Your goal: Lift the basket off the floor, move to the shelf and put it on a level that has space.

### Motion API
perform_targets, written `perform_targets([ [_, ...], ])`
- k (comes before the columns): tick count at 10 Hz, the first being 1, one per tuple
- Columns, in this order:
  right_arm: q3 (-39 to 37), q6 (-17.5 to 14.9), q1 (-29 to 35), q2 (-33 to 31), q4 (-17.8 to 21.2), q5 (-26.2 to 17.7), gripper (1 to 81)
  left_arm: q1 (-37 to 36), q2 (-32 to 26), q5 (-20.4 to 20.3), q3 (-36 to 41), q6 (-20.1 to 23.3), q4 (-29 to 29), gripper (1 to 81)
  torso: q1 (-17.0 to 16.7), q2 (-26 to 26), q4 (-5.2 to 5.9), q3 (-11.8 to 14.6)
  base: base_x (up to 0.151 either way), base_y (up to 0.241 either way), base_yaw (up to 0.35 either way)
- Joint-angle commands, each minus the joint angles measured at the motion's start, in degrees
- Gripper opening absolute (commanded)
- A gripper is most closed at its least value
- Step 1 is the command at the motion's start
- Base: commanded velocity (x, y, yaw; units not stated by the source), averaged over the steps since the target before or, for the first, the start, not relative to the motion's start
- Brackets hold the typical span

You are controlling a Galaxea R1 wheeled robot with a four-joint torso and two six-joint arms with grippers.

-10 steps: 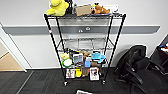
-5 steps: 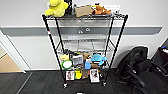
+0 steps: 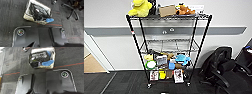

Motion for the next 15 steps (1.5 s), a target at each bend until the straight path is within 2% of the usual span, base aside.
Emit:
perform_targets([
  [1,0.1,0.2,3.3,-0.5,0.4,-2.3,81.1,-1.7,-0.8,2.7,0.7,-0.6,-0.1,81.1,0.0,0.0,0.0,0.0,0.0,0.0,0.0],
  [3,0.1,0.2,3.2,-0.4,0.2,-2.3,81.1,-1.4,-1.6,3.1,0.7,-0.6,-0.1,81.1,0.0,0.0,0.0,0.0,0.0,0.0,0.0],
  [5,0.1,0.2,3.1,-0.4,0.5,-2.4,81.1,-1.4,-2.3,4.0,1.5,-0.7,-0.1,81.1,7.4,-11.5,0.0,0.0,0.0,0.0,0.0],
  [6,0.1,0.2,2.8,-0.4,0.5,-2.4,81.1,-1.3,-2.7,4.2,2.4,-1.3,-0.8,81.1,4.2,-6.6,0.0,0.0,0.0,0.0,0.0],
  [8,0.1,0.2,2.0,-0.2,0.5,-2.3,81.1,-0.1,-4.9,4.2,6.6,-3.2,-1.4,81.1,6.3,-10.0,0.0,0.0,0.0,0.0,0.0],
  [11,0.0,1.1,1.2,-0.1,0.9,-2.4,81.1,0.0,-4.9,5.4,6.5,-3.9,-1.6,81.1,10.1,-16.1,0.0,0.0,0.0,0.0,0.0],
  [13,-0.1,1.1,0.7,0.2,0.9,-2.4,81.1,0.0,-4.6,5.5,6.2,-3.9,-3.1,81.1,12.7,-20.2,0.0,-5.4,0.0,0.0,0.0],
  [15,-0.7,1.2,0.2,0.6,0.8,-2.4,81.1,-0.1,-4.6,5.5,5.6,-3.9,-3.4,81.1,14.6,-23.2,0.0,-7.3,0.0,0.0,0.0],
])
